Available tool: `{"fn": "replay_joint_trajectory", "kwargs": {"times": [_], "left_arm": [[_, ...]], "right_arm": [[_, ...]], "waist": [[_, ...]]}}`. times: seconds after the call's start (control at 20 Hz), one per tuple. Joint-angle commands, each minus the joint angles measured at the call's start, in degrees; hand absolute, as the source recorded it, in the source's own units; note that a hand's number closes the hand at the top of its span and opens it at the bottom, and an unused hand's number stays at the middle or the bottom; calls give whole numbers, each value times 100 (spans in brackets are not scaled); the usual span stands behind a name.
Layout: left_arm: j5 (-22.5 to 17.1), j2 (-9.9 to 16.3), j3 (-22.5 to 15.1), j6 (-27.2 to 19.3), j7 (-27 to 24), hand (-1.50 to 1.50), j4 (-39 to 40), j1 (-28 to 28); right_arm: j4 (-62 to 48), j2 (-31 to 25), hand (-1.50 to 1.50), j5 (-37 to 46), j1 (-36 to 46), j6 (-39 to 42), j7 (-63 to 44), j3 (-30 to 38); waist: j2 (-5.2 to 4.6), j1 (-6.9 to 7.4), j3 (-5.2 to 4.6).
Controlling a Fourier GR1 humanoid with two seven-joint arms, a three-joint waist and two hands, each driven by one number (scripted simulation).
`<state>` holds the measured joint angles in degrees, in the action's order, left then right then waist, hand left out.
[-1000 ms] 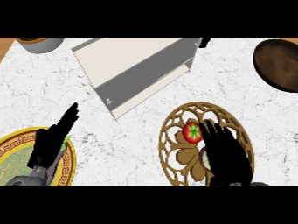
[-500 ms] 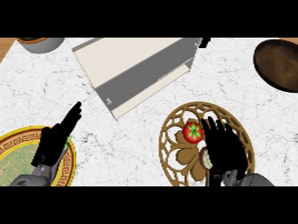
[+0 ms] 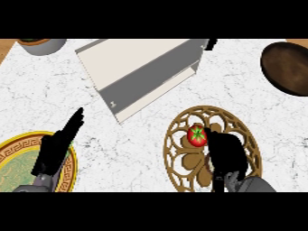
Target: Pick the cupcake from the placemat and place it in the tiered shelf
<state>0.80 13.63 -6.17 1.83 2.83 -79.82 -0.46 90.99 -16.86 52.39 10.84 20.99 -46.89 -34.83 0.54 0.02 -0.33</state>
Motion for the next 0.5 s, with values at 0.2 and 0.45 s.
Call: {"fn": "replay_joint_trajectory", "kwargs": {"times": [0.2,0.45], "left_arm": [[12,117,243,264,-202,0,-26,222],[284,-305,54,19,167,0,-108,-37]], "right_arm": [[-369,94,150,468,-276,-510,792,-8],[231,344,150,946,-79,-255,415,156]], "waist": [[-52,12,33],[-49,1,33]]}}
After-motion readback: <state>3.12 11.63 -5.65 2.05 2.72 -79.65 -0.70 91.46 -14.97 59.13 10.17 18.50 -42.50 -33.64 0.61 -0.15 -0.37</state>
